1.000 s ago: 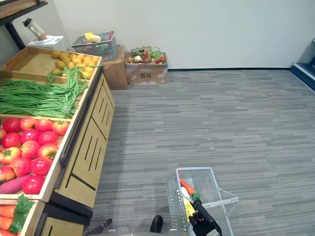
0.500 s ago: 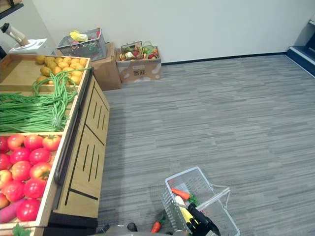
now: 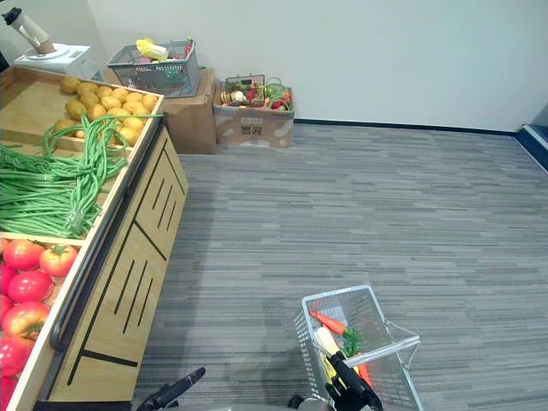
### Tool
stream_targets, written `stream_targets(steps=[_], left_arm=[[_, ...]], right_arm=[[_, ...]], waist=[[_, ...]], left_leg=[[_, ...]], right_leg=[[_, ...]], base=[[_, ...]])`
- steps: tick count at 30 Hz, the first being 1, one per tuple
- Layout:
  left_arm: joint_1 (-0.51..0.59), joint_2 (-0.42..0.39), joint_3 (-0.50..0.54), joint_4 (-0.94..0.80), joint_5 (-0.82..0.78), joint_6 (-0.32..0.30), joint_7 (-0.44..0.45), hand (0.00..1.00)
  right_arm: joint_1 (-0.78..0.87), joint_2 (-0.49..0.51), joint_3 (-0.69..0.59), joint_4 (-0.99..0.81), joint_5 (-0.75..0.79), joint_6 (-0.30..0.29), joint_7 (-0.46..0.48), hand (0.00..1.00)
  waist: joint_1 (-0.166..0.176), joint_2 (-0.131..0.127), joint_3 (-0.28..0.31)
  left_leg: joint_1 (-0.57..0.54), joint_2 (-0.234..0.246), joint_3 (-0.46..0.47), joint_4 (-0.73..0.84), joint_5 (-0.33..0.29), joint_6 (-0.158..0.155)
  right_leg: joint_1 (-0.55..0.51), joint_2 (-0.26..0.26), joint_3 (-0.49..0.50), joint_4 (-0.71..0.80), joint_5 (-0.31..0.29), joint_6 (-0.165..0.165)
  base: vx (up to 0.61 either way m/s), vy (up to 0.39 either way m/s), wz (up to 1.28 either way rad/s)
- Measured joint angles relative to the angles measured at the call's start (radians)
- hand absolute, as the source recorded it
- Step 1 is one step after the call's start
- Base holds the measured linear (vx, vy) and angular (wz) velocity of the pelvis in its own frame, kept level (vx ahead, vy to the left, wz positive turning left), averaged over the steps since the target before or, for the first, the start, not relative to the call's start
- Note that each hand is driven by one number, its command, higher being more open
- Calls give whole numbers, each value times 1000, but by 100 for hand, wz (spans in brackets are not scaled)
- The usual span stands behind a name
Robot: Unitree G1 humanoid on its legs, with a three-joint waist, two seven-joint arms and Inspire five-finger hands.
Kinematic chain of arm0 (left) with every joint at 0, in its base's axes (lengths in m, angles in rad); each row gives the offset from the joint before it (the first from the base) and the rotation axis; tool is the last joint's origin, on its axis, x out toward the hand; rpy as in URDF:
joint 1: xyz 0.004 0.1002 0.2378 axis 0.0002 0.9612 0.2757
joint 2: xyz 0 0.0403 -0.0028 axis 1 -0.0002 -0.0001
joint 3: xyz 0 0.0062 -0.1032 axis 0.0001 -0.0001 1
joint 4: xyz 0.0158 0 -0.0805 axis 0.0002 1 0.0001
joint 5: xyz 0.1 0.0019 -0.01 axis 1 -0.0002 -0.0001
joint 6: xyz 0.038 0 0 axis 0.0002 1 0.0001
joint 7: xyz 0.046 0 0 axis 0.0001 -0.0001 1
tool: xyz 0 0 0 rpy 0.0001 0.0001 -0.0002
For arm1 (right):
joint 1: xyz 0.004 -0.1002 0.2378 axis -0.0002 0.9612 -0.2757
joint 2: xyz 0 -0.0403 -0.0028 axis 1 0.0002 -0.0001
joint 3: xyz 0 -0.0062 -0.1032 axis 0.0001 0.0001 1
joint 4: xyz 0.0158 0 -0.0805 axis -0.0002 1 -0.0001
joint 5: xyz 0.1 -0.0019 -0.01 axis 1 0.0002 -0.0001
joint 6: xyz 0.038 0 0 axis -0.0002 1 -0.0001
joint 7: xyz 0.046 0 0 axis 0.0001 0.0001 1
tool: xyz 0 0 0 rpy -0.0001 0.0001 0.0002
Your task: Pick vegetable in the basket
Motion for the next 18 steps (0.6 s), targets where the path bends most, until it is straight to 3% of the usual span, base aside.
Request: stream_targets(steps=[5,12,18], left_arm=[[-1,0,-1,-11,34,18,-25,100],[7,10,1,5,-7,15,-28,100],[8,8,1,6,-14,-8,-27,100]], right_arm=[[8,0,-7,7,-3,3,0,0],[-23,14,-30,57,-310,-2,11,0],[-74,17,-36,104,-401,10,-32,0]], waist=[[-2,-4,-5],[0,-33,-23],[5,-37,-28]], left_leg=[[-4,-29,-22,0,-3,7],[-7,-39,-59,0,-6,12],[-39,-45,-113,-1,2,18]], right_leg=[[26,-19,2,-30,0,0],[55,-30,-21,-51,5,7],[61,-37,-72,-65,10,15]], base=[[75,28,18],[22,6,14],[-47,-17,30]])
